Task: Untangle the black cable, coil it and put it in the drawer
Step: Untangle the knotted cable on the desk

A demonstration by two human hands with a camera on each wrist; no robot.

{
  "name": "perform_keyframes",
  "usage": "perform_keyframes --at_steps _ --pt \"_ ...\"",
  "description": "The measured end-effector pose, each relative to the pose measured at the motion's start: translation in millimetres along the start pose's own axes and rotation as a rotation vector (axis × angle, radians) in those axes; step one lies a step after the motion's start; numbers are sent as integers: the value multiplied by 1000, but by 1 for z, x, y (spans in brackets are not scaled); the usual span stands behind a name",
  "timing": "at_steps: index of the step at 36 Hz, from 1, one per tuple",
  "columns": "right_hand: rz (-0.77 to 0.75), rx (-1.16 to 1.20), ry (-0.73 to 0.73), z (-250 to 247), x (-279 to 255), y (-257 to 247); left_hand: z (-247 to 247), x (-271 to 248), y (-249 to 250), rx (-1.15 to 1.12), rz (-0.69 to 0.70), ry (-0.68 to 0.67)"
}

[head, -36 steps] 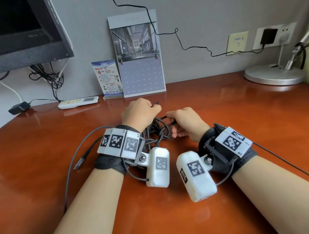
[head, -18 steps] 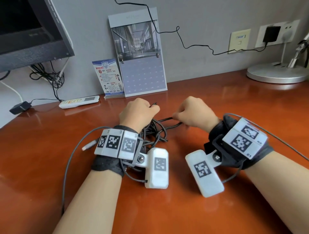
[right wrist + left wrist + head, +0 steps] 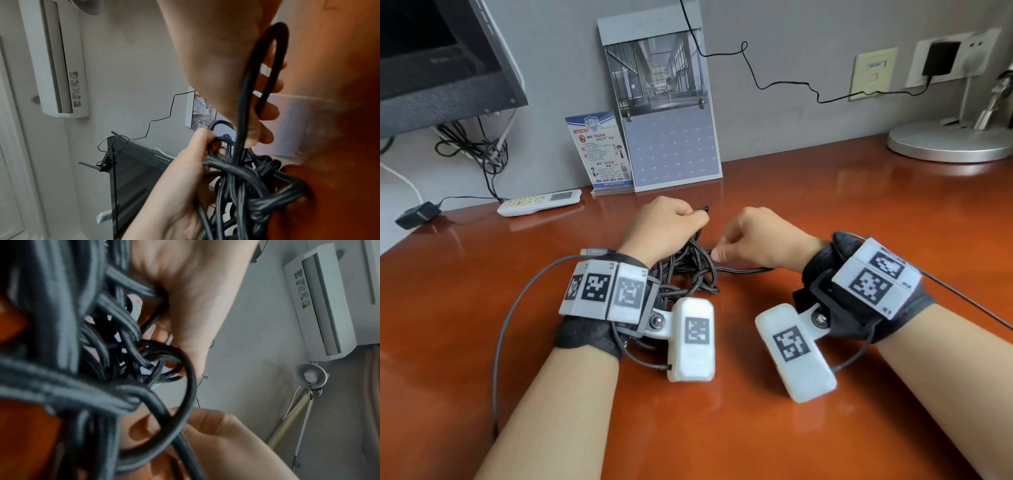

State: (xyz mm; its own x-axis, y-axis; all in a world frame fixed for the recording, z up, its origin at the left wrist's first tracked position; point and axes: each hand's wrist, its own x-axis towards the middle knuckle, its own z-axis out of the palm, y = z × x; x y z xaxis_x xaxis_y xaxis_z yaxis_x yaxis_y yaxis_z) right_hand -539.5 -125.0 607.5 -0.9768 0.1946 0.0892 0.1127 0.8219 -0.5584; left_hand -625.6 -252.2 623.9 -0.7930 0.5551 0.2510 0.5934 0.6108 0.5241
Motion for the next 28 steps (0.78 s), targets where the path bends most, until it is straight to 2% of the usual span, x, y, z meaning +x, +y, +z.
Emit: perform_keyframes --at_steps 4,8,10,11,13,15,18,21,22,25,28 --pt "96 -122 203 -8 -6 1 -4 0 -6 -19 -14 9" --pt "295 -164 396 -28 -11 22 -12 0 -22 -2 -85 45" --pt "398 -190 377 -33 -13 31 -14 0 -27 5 -110 68" --pt "426 -179 311 -34 -13 34 -14 -1 -28 8 -116 76" --pt "450 -147 179 -32 -11 38 -14 -2 -29 16 -128 78" --pt "454 -161 169 -28 -7 40 -14 -2 -29 18 -136 74" --pt "370 -217 238 -21 -3 38 -15 -3 -27 13 -148 77" --pt "72 -90 308 -20 -5 25 -15 -5 -24 -5 -165 85" --pt "-16 -24 266 -19 -7 19 -16 -5 -23 -11 -170 86" --pt "-151 93 26 -13 -13 6 -17 -7 -20 -32 -184 75" --pt "-233 52 21 -5 -11 4 -18 -10 -16 -79 -192 63"
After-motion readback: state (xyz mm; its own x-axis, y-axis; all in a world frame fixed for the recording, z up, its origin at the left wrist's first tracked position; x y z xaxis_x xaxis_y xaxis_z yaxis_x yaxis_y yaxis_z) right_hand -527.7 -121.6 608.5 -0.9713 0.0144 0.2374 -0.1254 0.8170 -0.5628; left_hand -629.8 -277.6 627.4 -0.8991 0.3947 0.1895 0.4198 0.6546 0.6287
